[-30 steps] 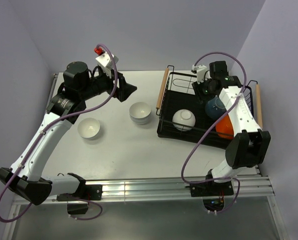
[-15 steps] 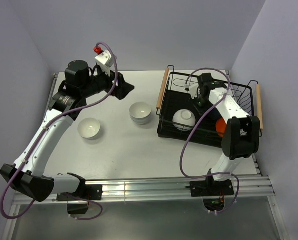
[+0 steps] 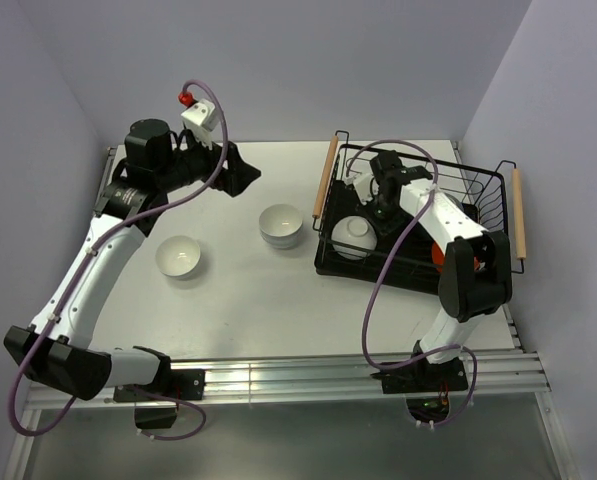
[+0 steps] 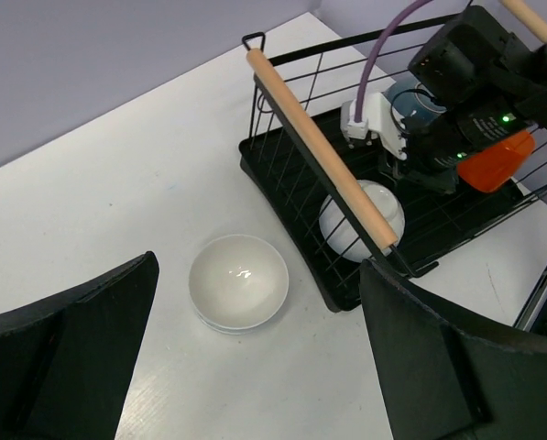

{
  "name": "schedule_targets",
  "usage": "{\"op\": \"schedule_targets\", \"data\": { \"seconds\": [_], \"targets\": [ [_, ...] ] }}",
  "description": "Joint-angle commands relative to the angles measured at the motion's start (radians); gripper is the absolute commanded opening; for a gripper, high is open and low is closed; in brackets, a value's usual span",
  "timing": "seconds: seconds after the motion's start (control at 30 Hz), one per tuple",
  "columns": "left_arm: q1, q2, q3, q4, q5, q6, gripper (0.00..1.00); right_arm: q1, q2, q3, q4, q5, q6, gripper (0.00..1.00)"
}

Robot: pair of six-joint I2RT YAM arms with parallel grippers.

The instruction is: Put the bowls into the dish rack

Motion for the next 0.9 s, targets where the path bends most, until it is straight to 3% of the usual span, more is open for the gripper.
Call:
{"op": "schedule_targets", "data": {
  "seconds": [0.0,0.53,0.73,0.83,0.87],
  "targets": [
    [0.043,0.006,-0.007,0.015,0.056,-0.048,0.97,0.019,-0.001,0.023,-0.01,-0.052,0.0,0.21],
    [0.155,-0.003,-0.068,0.018,0.127,-0.08,0.97,0.039,-0.077,0.023,-0.099,-0.199,-0.094,0.23],
    [0.174,-0.019,-0.085,0.018,0.131,-0.071,0.96,-0.076,-0.045,0.178,-0.107,-0.333,-0.048,0.23],
    [0.179,-0.017,-0.091,0.023,0.133,-0.074,0.96,-0.122,-0.019,0.225,-0.041,-0.338,0.062,0.16],
    [0.18,-0.017,-0.096,0.026,0.136,-0.079,0.96,-0.124,-0.012,0.236,-0.026,-0.332,0.126,0.07]
  ]
}}
